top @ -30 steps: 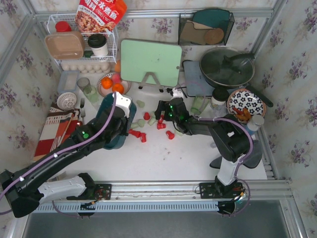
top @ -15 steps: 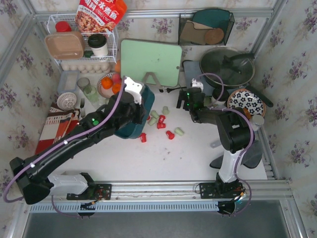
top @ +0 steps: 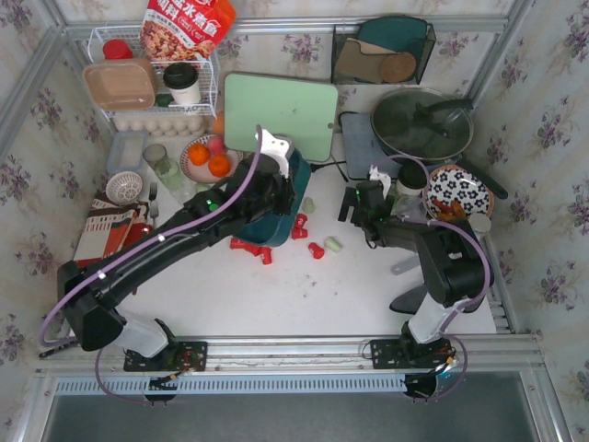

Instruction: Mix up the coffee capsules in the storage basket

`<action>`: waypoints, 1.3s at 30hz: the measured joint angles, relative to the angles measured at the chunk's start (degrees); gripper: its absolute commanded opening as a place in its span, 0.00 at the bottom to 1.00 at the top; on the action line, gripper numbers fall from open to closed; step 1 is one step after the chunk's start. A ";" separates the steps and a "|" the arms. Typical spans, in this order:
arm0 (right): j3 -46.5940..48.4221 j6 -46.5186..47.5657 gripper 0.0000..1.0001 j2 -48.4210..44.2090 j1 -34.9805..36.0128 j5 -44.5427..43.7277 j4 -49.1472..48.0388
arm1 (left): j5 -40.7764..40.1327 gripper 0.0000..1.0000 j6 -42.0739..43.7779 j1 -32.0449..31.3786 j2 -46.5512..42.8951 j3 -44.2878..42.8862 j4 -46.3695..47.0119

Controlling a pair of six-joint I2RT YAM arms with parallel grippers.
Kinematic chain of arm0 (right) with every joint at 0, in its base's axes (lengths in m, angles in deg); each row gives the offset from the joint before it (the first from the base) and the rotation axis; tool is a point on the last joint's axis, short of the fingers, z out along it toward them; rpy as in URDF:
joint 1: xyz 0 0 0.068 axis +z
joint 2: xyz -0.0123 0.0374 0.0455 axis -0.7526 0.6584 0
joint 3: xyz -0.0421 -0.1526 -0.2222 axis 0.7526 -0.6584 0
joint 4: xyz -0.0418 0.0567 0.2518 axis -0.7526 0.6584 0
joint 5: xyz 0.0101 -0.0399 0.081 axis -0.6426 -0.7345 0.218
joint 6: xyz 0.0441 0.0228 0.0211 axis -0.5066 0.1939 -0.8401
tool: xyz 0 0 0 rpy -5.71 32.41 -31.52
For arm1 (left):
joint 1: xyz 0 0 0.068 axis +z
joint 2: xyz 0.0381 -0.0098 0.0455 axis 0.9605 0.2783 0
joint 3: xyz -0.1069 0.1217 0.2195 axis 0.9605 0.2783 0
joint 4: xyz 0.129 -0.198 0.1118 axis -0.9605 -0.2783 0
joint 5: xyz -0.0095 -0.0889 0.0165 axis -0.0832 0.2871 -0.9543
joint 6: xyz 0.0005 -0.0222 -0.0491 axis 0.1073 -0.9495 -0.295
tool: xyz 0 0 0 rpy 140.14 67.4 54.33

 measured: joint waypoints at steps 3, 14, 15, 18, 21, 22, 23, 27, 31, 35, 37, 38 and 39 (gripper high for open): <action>-3.04 -1.03 0.99 -3.82 1.62 0.92 0.96 | -1.05 0.00 -0.66 0.00 2.19 -0.81 0.24; -12.81 -12.26 0.99 -12.15 16.85 7.96 -3.17 | -5.66 0.00 -0.96 0.00 1.92 -0.79 0.13; -12.94 -13.79 0.99 -12.15 18.62 9.25 -3.80 | -5.99 0.00 -0.96 0.00 1.92 -0.83 0.00; -13.14 -18.05 0.99 -12.24 21.59 11.76 -5.27 | -6.86 0.00 -0.94 0.02 1.92 -0.98 -0.39; -13.27 -20.63 1.00 -13.27 22.49 13.27 -5.88 | -7.56 0.00 -0.92 0.00 2.03 -1.27 -0.52; -13.07 -20.72 1.00 -13.94 22.56 13.14 -5.53 | -7.61 0.00 -0.92 0.00 2.32 -1.66 -0.57; -12.66 -20.61 1.00 -14.82 22.56 12.44 -4.66 | -7.58 0.00 -0.92 0.02 2.73 -2.21 -0.68; -10.27 -16.79 1.00 -20.31 22.60 5.53 0.72 | -5.55 0.00 -1.90 0.02 6.14 -5.68 -0.90; -9.84 -10.91 1.00 -30.10 22.21 -5.73 8.28 | -2.38 0.00 -5.35 -0.68 10.95 -10.10 -1.16; -9.84 -6.95 1.00 -40.83 19.82 -15.19 14.93 | -2.32 0.00 -11.08 -3.61 16.59 -15.50 -2.43; -9.84 -6.19 0.99 -45.42 18.49 -18.71 17.62 | -3.39 0.00 -15.21 -5.35 19.69 -18.99 -4.46; -9.84 -5.60 0.99 -47.67 17.84 -20.41 19.12 | -3.89 0.00 -17.49 -6.21 21.59 -21.27 -5.75; -9.84 -5.33 0.99 -49.75 17.42 -22.14 20.33 | -4.48 0.00 -19.74 -7.04 23.54 -23.52 -6.99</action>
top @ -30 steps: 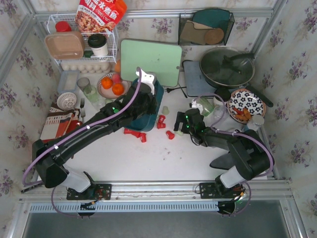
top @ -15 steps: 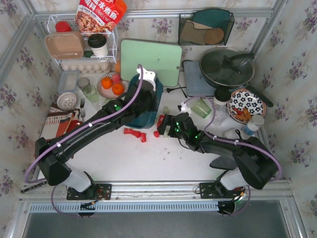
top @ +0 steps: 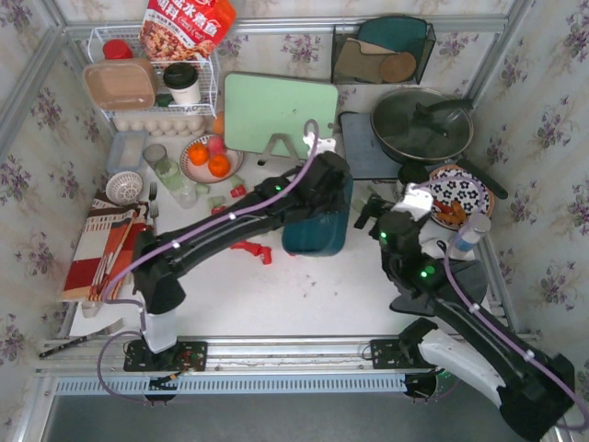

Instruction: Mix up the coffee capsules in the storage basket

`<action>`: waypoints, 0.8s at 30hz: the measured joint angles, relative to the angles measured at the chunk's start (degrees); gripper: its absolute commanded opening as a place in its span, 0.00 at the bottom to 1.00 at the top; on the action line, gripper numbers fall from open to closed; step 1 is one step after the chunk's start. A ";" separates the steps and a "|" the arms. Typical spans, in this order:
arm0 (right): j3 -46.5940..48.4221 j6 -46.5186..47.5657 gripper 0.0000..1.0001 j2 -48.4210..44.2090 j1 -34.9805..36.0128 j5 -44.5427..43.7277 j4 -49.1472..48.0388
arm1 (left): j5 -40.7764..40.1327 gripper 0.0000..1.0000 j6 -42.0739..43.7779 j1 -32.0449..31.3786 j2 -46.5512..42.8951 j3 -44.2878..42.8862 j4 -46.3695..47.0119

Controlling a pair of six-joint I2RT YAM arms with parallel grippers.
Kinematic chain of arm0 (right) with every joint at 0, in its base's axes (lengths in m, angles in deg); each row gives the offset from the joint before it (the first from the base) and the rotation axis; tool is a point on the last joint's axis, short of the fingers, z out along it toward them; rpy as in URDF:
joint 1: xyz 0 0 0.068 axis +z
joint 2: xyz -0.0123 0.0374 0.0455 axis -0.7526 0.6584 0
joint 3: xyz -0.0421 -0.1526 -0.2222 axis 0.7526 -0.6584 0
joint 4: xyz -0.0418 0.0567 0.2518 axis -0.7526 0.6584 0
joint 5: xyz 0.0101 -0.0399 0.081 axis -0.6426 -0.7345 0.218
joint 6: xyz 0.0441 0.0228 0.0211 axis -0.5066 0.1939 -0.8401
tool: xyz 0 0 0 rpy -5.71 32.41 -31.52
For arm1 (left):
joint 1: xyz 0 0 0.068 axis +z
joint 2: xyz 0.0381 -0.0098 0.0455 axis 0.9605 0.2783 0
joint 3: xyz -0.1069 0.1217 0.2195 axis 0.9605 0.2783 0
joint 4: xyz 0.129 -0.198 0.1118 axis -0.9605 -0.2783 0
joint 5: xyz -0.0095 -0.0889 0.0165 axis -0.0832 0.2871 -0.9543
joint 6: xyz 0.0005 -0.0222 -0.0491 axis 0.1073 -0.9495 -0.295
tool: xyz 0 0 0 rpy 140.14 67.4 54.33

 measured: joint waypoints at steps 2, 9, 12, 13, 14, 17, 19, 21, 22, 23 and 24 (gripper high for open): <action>0.00 0.59 0.98 -4.42 -1.14 -3.58 2.19 | -1.18 0.00 -3.80 -1.33 3.17 -3.41 -2.38; 0.79 0.13 0.97 -15.45 -5.64 -11.54 6.75 | -3.28 0.00 -16.02 -3.58 10.54 -7.41 -8.24; 2.29 0.15 0.97 -17.59 -5.64 -12.90 7.54 | -2.84 0.00 -19.12 -4.31 13.68 -8.74 -8.20; 2.86 0.17 0.97 -17.94 -5.64 -12.83 8.04 | -2.58 0.00 -19.65 -4.87 15.02 -10.12 -8.17; 3.37 0.15 0.97 -18.23 -5.68 -12.81 8.52 | -2.03 0.00 -19.89 -5.51 16.09 -11.47 -8.15; 4.39 0.15 0.97 -18.82 -5.70 -12.39 9.57 | -1.86 0.00 -20.22 -7.80 19.47 -16.81 -8.13; 4.37 0.17 0.97 -19.43 -5.70 -12.24 10.47 | -1.81 0.00 -20.22 -8.72 21.11 -19.06 -8.26; 4.17 0.20 0.97 -20.13 -5.70 -12.13 11.26 | -2.21 0.00 -20.28 -8.79 22.88 -20.50 -8.31; 4.11 0.20 0.97 -20.35 -5.70 -12.13 11.56 | -2.62 0.00 -20.33 -8.68 23.76 -20.85 -8.41; 4.07 0.22 0.97 -20.57 -5.70 -12.09 11.96 | -3.21 0.00 -20.44 -8.61 24.81 -21.03 -8.96; 4.07 0.24 0.97 -20.68 -5.70 -12.07 12.24 | -3.74 0.02 -20.46 -8.55 25.59 -21.09 -9.66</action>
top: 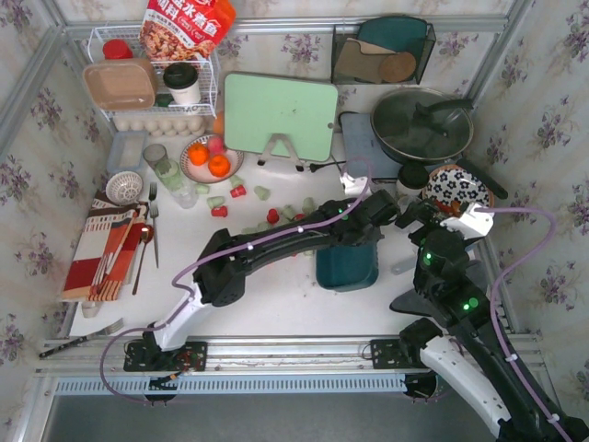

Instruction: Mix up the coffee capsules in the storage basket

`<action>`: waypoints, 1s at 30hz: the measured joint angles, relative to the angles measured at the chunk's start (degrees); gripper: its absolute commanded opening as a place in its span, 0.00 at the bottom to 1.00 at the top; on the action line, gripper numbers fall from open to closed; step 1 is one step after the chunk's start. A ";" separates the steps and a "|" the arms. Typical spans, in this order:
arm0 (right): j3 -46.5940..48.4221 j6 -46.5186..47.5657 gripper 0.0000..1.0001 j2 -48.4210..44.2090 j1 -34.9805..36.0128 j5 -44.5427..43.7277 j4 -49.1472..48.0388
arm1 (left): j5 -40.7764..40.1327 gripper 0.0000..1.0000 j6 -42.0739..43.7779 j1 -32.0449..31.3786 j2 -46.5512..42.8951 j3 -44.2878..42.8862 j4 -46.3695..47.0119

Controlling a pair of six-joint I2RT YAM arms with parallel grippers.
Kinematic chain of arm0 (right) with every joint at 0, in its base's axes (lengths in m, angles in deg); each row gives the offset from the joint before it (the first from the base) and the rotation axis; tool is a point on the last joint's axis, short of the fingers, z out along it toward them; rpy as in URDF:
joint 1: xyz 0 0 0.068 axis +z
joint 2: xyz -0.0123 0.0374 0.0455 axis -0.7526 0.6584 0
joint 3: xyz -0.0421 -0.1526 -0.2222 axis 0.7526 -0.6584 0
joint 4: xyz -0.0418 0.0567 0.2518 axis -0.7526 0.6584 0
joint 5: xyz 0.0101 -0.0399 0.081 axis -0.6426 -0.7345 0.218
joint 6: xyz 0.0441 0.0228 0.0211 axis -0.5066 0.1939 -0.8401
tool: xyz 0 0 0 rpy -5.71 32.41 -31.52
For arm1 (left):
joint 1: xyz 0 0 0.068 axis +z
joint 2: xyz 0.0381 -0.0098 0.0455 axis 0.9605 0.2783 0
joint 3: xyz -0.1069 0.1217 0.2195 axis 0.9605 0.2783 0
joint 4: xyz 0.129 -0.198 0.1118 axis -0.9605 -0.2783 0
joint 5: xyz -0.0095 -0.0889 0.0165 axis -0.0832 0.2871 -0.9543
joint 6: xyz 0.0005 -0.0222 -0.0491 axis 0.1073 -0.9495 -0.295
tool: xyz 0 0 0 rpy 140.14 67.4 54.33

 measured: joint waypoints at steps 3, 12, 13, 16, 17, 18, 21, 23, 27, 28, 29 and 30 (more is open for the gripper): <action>-0.07 0.28 0.97 -0.44 0.00 0.55 1.09 | -1.99 0.26 0.13 -0.02 2.34 -0.02 -2.01; -0.09 0.74 0.97 -0.59 -0.13 2.91 3.91 | -3.34 0.74 3.15 0.63 3.52 0.72 -1.99; -0.09 0.72 0.97 -0.59 -0.13 3.23 3.98 | -3.28 0.74 4.02 0.66 3.28 0.83 -1.46; 0.28 0.74 0.97 -0.39 -0.13 3.67 4.74 | -2.82 0.74 6.40 0.57 1.31 1.09 -0.50; 0.70 0.74 0.97 -0.26 -0.13 3.78 5.20 | -2.82 0.74 7.39 0.55 0.07 1.44 0.00; 1.22 0.74 0.97 -0.15 -0.13 3.82 5.57 | -2.93 0.74 8.46 0.55 -1.44 2.08 0.63; 2.58 0.76 0.96 0.17 -0.13 4.00 6.36 | -4.59 0.74 12.24 0.44 -6.45 5.38 3.04; 3.26 0.76 0.95 0.55 -0.13 4.48 6.67 | -6.64 0.73 14.99 0.46 -9.22 7.80 4.09; 3.58 0.76 0.94 2.25 -0.13 6.45 7.04 | -11.32 0.73 20.90 1.01 -13.25 12.46 5.27; 3.54 0.76 0.93 2.93 -0.13 7.32 7.19 | -12.17 0.73 22.38 1.33 -14.19 13.79 5.49; 3.43 0.76 0.92 3.58 -0.13 8.15 7.21 | -12.83 0.73 23.80 1.70 -15.10 15.13 5.53; 3.19 0.74 0.92 4.39 -0.13 8.96 7.19 | -13.35 0.73 25.40 2.10 -16.37 17.09 5.99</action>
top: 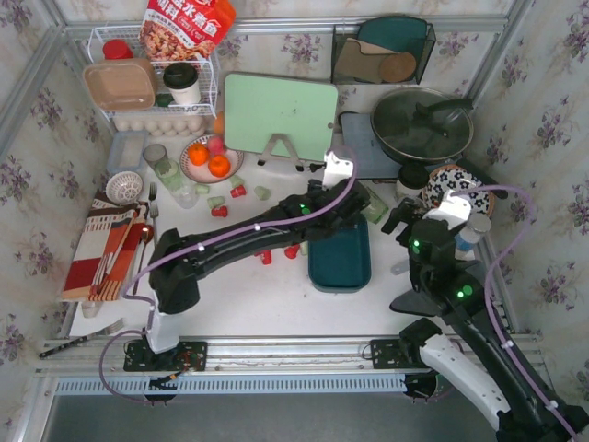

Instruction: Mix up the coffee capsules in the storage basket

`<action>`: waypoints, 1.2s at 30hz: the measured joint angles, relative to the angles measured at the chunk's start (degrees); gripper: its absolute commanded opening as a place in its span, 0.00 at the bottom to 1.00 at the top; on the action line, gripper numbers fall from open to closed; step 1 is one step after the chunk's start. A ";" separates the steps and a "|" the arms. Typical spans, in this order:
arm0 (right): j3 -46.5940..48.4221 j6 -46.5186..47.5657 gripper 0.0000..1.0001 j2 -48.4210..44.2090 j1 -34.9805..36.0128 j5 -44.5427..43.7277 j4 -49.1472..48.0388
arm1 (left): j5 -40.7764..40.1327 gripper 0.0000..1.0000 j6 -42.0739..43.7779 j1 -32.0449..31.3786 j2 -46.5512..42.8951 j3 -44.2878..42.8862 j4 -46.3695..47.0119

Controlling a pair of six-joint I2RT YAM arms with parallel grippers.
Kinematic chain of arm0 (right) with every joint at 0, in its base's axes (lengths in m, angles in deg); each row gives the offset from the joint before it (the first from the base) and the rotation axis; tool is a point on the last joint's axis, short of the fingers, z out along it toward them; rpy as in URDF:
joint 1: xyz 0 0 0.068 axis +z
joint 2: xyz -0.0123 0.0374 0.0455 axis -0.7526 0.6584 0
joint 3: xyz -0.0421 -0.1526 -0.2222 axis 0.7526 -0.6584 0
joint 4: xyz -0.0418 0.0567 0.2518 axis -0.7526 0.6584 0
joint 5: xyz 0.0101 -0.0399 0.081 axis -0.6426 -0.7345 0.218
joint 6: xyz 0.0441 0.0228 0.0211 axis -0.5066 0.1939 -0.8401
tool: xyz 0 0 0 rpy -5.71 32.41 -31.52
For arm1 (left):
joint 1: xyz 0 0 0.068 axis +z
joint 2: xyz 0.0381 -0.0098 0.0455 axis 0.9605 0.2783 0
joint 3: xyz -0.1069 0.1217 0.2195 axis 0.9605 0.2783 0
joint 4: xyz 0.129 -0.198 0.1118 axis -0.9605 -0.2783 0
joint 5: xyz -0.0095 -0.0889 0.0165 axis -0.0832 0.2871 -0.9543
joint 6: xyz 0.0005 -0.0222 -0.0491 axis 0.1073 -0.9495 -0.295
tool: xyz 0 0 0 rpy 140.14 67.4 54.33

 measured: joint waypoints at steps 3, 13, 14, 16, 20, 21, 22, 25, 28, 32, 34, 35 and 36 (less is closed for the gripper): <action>-1.66 -0.22 0.91 3.17 0.00 3.65 -0.02 | -1.42 0.73 4.09 1.29 -4.83 7.23 1.20; -10.14 -0.63 0.87 20.55 0.04 14.32 -4.96 | -1.44 0.73 17.22 3.85 -24.90 29.40 4.50; -10.43 -0.61 0.85 22.45 0.04 14.56 -6.14 | -1.46 0.73 18.01 3.91 -26.51 30.82 4.66; -10.29 -0.61 0.84 26.93 -0.15 15.45 -8.22 | -1.57 0.73 19.45 4.13 -30.03 33.94 4.15; -8.55 -0.57 0.75 34.07 -0.50 15.96 -11.76 | -1.92 0.73 20.41 4.11 -37.29 39.12 2.99; -8.33 -0.55 0.69 35.28 -0.52 15.93 -12.87 | -1.99 0.73 20.39 4.11 -39.32 40.52 2.82; -8.22 -0.55 0.62 36.54 -0.72 15.89 -14.01 | -2.05 0.73 20.37 4.09 -41.11 41.83 2.73; -7.96 -0.55 0.44 40.24 -1.53 15.91 -16.79 | -2.12 0.73 19.56 4.11 -46.07 45.11 1.64; -7.23 -0.55 0.29 43.36 -2.71 15.50 -18.51 | -2.10 0.73 17.97 4.13 -51.43 48.15 0.85; -6.78 0.61 0.02 44.89 -5.90 15.39 -20.44 | -2.08 0.73 15.58 4.11 -58.38 51.63 -0.72; -6.19 0.96 0.00 45.44 -7.58 15.47 -21.84 | -2.10 0.73 14.36 4.13 -61.26 53.00 -1.18; -5.62 1.68 0.00 45.83 -8.39 15.47 -22.62 | -2.10 0.73 14.03 4.13 -62.25 53.55 -1.42; -5.11 2.38 0.00 46.25 -9.05 15.47 -23.04 | -2.10 0.73 13.55 4.11 -63.32 54.12 -1.75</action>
